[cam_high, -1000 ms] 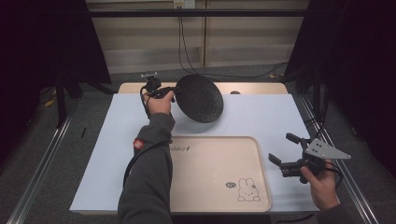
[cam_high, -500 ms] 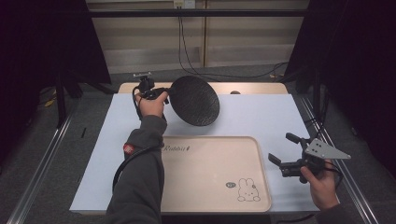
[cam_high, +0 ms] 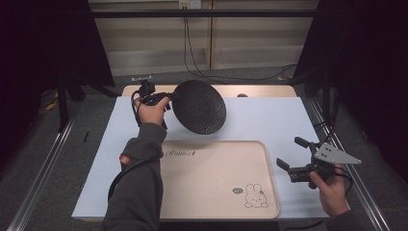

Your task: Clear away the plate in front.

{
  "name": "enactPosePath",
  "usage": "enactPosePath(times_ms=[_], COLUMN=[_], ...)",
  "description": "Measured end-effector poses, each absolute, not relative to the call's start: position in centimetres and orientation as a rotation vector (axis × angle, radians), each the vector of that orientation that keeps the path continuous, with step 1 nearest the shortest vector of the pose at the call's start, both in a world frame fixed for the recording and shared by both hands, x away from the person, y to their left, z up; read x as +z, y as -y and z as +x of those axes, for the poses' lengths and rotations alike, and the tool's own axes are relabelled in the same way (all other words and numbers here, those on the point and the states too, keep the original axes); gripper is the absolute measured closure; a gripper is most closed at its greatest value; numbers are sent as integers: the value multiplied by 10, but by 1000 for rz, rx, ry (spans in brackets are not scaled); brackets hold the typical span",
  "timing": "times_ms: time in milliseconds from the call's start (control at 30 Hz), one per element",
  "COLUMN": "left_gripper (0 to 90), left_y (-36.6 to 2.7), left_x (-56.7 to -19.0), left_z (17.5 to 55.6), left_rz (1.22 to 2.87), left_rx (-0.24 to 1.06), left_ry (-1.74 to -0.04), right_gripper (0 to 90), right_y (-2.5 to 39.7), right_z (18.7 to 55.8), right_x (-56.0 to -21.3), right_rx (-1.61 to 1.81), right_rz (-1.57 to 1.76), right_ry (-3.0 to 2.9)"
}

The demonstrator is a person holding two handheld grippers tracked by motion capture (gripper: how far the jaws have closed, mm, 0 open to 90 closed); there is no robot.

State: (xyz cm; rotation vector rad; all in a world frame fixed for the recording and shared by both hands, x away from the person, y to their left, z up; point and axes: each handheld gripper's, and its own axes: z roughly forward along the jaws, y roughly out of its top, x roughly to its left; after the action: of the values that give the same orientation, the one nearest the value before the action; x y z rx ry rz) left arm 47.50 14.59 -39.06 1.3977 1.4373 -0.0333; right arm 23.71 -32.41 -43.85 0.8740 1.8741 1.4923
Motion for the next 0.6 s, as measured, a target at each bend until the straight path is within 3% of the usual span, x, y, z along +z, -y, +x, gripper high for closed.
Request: enactPosePath(times_ms=[600], left_gripper=[869], left_y=[-154], left_x=[-385], left_z=[456], left_rz=[1423], left_rx=[-109], left_ry=[-1404], right_gripper=[0], right_y=[324], right_z=[237], right_x=[-438], right_rx=[1489], right_rz=[872], right_ry=[-1876])
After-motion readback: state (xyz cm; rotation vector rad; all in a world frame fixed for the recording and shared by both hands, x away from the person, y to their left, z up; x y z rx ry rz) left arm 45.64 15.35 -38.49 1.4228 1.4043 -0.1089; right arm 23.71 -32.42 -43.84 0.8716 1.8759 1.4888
